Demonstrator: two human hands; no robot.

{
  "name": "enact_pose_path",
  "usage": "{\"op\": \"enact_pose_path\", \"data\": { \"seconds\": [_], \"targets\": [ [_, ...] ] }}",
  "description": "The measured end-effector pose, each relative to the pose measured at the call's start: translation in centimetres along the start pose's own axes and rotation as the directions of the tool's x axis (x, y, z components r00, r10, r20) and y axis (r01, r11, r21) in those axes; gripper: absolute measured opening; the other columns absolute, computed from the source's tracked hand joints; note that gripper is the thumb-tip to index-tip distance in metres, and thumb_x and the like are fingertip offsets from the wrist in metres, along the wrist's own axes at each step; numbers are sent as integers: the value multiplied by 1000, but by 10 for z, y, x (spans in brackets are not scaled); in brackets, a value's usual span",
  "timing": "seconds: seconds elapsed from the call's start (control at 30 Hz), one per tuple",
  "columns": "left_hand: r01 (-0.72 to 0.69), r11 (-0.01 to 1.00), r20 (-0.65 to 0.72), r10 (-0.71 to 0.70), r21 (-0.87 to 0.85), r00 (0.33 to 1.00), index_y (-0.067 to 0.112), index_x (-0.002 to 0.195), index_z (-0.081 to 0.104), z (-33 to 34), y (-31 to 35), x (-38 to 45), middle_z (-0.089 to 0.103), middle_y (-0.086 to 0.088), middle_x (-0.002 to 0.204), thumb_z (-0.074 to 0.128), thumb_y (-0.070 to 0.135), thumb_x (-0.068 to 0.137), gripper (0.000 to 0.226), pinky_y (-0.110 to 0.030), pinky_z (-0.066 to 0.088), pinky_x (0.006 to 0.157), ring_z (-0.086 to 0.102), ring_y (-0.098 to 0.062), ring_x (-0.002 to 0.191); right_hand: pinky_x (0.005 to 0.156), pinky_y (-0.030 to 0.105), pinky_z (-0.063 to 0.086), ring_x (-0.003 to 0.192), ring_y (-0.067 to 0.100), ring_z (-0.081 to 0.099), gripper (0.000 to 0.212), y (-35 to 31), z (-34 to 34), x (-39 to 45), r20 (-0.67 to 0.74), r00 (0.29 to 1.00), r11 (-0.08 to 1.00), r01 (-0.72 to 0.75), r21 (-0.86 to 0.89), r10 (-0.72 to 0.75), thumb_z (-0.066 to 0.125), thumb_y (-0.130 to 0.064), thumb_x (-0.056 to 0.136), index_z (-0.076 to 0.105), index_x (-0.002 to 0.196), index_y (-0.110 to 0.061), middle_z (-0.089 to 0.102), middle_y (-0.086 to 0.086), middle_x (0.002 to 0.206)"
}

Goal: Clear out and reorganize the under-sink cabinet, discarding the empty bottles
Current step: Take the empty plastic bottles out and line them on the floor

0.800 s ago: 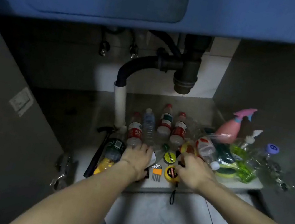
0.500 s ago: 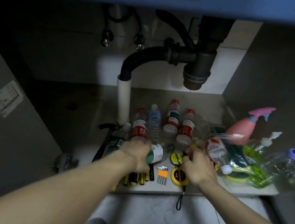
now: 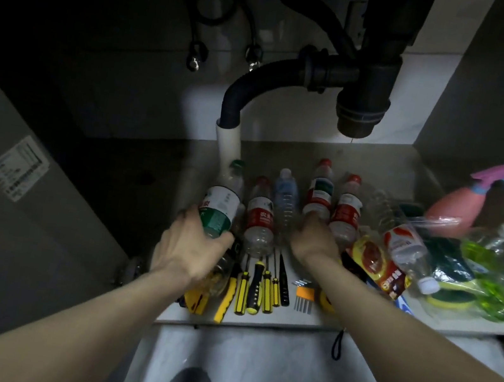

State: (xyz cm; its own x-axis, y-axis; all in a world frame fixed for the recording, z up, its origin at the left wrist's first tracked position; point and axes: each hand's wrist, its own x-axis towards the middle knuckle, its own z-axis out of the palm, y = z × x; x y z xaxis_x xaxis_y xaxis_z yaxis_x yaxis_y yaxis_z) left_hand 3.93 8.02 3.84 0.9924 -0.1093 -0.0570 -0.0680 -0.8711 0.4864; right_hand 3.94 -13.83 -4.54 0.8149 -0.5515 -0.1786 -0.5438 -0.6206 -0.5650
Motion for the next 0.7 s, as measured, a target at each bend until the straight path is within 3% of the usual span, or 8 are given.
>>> {"op": "enact_pose_path", "data": {
  "seconds": [0.2,0.3,0.53,0.63,0.7],
  "targets": [
    [109,987,-57,-117,-120,992,24,120,45,21,-8,2,58,-5,110,66,51,77,55,-38,53,78,61,-30,96,87,41,47,115,37,62,48,-3,14,13,-5,997,997,-80,18,80,51,-50,97,46,127,-14,61,17,127],
    [96,988,-43,-102,-117,994,25,123,45,27,-15,-1,58,-4,112,66,49,77,56,-41,54,80,61,-29,96,85,40,49,111,36,65,49,-3,20,8,12,995,994,-95,52,94,55,-55,94,51,123,-16,65,13,122],
    [69,995,-28,-72,-74,997,24,127,43,20,-25,-9,58,-5,117,66,48,77,60,-43,54,84,62,-29,99,90,36,51,113,35,63,55,-6,-1,4,70,973,895,-230,382,221,60,-52,87,59,126,-14,67,12,121],
    [34,997,-25,-36,-71,999,24,120,45,11,-15,-11,57,-4,112,66,48,78,52,-37,51,77,61,-28,94,82,36,52,100,29,66,42,-4,-24,-8,37,983,869,-176,462,180,73,-38,79,63,114,-17,69,6,106],
    [-15,997,-13,14,-70,1000,26,113,45,5,-4,-16,57,-4,108,64,48,76,47,-36,50,73,61,-28,90,86,39,54,99,29,66,42,2,-46,-23,-7,993,863,-99,496,118,74,-40,75,64,109,-17,71,7,105]
  ]
}}
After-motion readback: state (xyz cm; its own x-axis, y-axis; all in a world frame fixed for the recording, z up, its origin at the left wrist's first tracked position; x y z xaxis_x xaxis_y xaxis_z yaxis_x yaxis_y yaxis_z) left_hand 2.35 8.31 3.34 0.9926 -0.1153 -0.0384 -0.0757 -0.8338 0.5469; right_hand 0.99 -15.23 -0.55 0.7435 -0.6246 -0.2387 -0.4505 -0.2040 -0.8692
